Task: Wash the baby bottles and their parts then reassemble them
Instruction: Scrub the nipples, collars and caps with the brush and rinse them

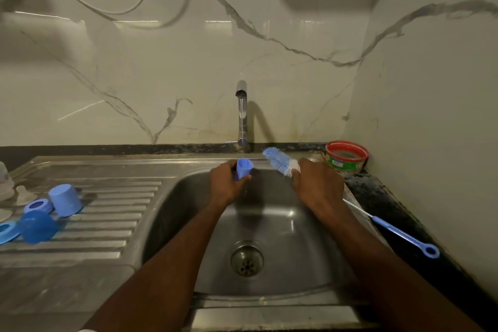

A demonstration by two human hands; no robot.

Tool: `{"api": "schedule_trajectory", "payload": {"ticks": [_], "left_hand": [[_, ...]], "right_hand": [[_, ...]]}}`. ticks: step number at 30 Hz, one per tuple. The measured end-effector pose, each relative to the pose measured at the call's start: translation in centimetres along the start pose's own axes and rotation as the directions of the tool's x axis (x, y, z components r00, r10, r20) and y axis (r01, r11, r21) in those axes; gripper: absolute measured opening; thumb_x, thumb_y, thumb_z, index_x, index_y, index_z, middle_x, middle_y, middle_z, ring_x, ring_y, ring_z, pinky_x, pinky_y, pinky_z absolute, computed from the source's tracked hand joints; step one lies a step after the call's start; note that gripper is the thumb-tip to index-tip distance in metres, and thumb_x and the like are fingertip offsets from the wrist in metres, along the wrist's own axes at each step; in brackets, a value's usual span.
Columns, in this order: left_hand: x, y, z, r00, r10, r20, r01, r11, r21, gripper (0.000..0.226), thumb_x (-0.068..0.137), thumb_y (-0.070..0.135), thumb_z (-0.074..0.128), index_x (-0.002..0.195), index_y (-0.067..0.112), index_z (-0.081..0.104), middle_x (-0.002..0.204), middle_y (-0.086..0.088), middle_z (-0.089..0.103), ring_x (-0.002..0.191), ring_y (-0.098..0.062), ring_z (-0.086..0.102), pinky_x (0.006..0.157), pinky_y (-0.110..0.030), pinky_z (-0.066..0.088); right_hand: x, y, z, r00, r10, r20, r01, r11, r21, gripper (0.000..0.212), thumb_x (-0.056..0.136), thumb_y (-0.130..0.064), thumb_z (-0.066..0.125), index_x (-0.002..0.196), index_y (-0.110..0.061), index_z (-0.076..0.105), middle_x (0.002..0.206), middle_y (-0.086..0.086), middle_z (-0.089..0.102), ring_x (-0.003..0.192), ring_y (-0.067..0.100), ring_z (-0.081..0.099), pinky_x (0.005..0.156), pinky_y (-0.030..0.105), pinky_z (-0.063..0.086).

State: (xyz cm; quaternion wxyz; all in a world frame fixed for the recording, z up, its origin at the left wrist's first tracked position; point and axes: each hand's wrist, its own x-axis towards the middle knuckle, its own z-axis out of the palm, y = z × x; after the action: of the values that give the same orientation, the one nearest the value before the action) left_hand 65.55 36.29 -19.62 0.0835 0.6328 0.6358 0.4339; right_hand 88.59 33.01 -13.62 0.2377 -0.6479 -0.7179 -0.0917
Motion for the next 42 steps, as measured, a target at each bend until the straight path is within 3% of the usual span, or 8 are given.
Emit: {"api": "schedule_trajectory", "payload": {"ticks": [3,8,16,21,27,31,37,42], "left_hand": [[0.0,-0.1,-0.5,0.989,0.15,0.003,-0.145,0.949,0.28,0.039,0.082,0.035,0.078,0.12,0.034,0.068,0.113,0.003,0.063,0.109,-0.018,0.055,0.085,-0.031,0.046],[-0.4,-0.3,-0.6,0.977,0.182,0.114,-0.208,0.663,0.719,0.047,0.08,0.036,0.08,0.124,0.034,0.064,0.129,0.0,0.049,0.122,-0.023,0.041,0.099,-0.039,0.043],[0.2,-0.6,-1.0,0.958,0.264,0.114,-0.286,0.917,0.277,0.034,0.083,0.031,0.082,0.114,0.023,0.071,0.113,0.0,0.067,0.105,-0.02,0.061,0.089,-0.034,0.051],[0.2,-0.1,-1.6,0.914,0.401,0.061,-0.404,0.888,0.222,0.041,0.072,0.033,0.089,0.104,0.023,0.065,0.103,0.001,0.062,0.092,-0.013,0.053,0.078,-0.033,0.05],[0.8,-2.4,-1.4,0.971,0.219,0.098,-0.234,0.954,0.185,0.06,0.073,0.037,0.087,0.124,0.021,0.061,0.121,-0.002,0.055,0.106,-0.015,0.051,0.088,-0.028,0.045],[0.5,-1.4,-0.6,0.957,0.183,0.226,-0.216,0.967,0.131,0.037,0.084,0.04,0.079,0.112,0.019,0.068,0.104,0.001,0.07,0.093,-0.014,0.062,0.083,-0.025,0.045],[-0.1,-0.4,-0.2,0.912,0.28,0.3,-0.319,0.944,0.088,0.053,0.085,0.02,0.077,0.132,0.018,0.053,0.129,-0.004,0.058,0.115,-0.017,0.055,0.102,-0.035,0.046],[0.6,-0.9,-1.6,0.915,0.372,0.157,-0.388,0.917,0.092,0.042,0.076,0.028,0.085,0.108,0.027,0.058,0.107,0.007,0.062,0.095,-0.007,0.058,0.084,-0.029,0.053]], "right_hand": [[0.1,0.0,-0.1,1.0,-0.017,-0.027,0.016,1.0,-0.025,0.018,0.094,-0.037,0.058,0.107,-0.025,0.061,0.098,0.004,0.068,0.086,0.026,0.066,0.061,0.032,0.041],[0.2,0.2,-0.2,0.995,-0.092,0.022,0.095,0.982,-0.161,0.023,0.09,-0.04,0.062,0.11,-0.029,0.068,0.1,-0.001,0.07,0.089,0.022,0.067,0.062,0.03,0.039],[0.0,-0.3,-0.1,0.962,-0.268,0.047,0.269,0.962,-0.042,0.038,0.094,-0.053,0.056,0.124,-0.033,0.066,0.111,-0.002,0.071,0.101,0.02,0.065,0.077,0.033,0.046],[-0.2,-3.0,0.7,0.947,-0.315,0.07,0.322,0.937,-0.134,0.036,0.099,-0.051,0.052,0.13,-0.034,0.056,0.112,0.002,0.068,0.097,0.023,0.064,0.069,0.032,0.038],[0.0,-5.3,1.3,0.879,-0.474,0.061,0.475,0.855,-0.207,0.03,0.1,-0.045,0.053,0.128,-0.035,0.054,0.104,0.0,0.068,0.089,0.023,0.066,0.064,0.032,0.037],[0.4,-4.8,1.2,0.933,-0.355,0.058,0.36,0.914,-0.186,0.033,0.099,-0.048,0.054,0.128,-0.032,0.054,0.11,0.0,0.067,0.095,0.023,0.065,0.073,0.034,0.046],[0.7,-3.9,1.0,0.984,-0.172,0.055,0.18,0.967,-0.182,0.032,0.096,-0.049,0.058,0.121,-0.029,0.064,0.11,0.001,0.069,0.098,0.023,0.066,0.07,0.032,0.038],[0.3,-3.6,1.4,0.953,-0.296,0.068,0.302,0.946,-0.121,0.035,0.095,-0.05,0.058,0.125,-0.033,0.064,0.108,0.0,0.07,0.095,0.022,0.067,0.074,0.033,0.048]]}}
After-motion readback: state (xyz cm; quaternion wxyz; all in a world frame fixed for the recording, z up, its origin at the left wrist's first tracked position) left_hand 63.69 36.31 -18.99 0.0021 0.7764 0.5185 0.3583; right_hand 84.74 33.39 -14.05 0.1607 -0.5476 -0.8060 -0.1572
